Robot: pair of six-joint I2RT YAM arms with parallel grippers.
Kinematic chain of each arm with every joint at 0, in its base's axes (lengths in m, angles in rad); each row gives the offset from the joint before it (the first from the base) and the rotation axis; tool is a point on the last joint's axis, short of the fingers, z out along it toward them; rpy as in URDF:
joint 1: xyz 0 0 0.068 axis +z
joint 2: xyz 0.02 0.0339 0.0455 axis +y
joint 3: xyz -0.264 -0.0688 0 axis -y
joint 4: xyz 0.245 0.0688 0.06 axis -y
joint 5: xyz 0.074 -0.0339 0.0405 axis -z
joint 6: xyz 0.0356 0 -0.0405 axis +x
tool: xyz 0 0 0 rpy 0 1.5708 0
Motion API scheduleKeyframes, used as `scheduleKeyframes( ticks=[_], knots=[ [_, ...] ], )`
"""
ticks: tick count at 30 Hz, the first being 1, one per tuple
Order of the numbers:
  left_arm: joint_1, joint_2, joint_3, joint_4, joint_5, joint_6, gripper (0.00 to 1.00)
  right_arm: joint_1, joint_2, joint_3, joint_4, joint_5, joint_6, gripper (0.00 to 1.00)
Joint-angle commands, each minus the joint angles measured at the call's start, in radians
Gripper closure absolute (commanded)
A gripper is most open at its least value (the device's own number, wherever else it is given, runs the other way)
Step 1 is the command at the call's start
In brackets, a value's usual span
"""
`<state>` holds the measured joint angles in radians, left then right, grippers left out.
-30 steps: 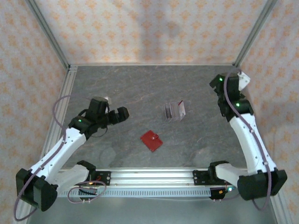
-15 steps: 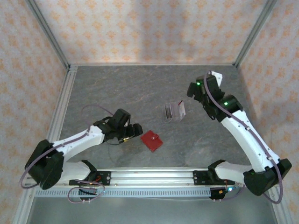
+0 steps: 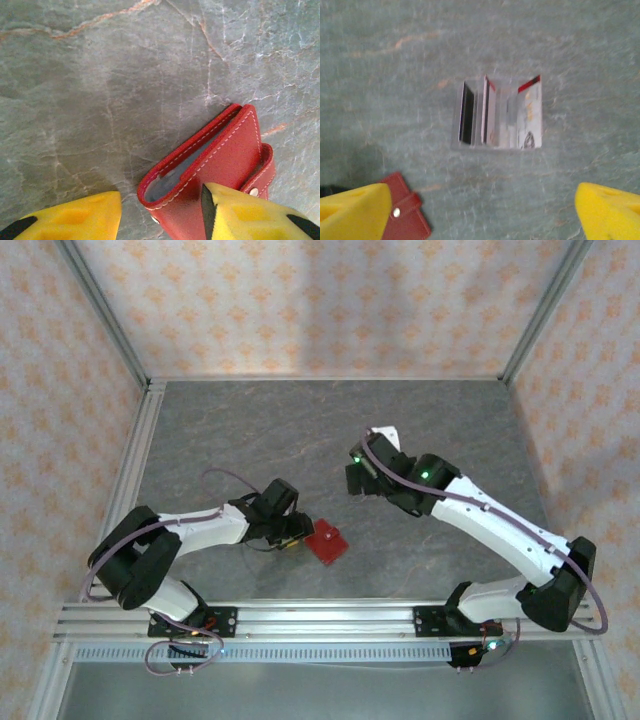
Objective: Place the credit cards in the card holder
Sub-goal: Move the card holder to the center of the table.
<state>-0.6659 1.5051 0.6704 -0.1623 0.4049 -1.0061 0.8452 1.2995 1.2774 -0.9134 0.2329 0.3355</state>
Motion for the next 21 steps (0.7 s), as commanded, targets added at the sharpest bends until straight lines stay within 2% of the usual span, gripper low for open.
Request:
scheduleKeyframes(
  ticks=[1,7,21],
  knots=[
    [-0.005,0.048,0.017,0.053,-0.046,-0.011,0.60,0.012,-0.024,-0.053,-0.029,-0.078,0.008,0.12],
    [-0.006,0.133,0.085,0.080,-0.029,-0.006,0.70,0.017,-0.034,-0.134,0.000,-0.150,0.015,0.31],
    [-0.009,0.324,0.363,0.054,0.004,0.036,0.77,0.017,0.019,-0.229,0.123,-0.298,0.022,0.51]
  ],
)
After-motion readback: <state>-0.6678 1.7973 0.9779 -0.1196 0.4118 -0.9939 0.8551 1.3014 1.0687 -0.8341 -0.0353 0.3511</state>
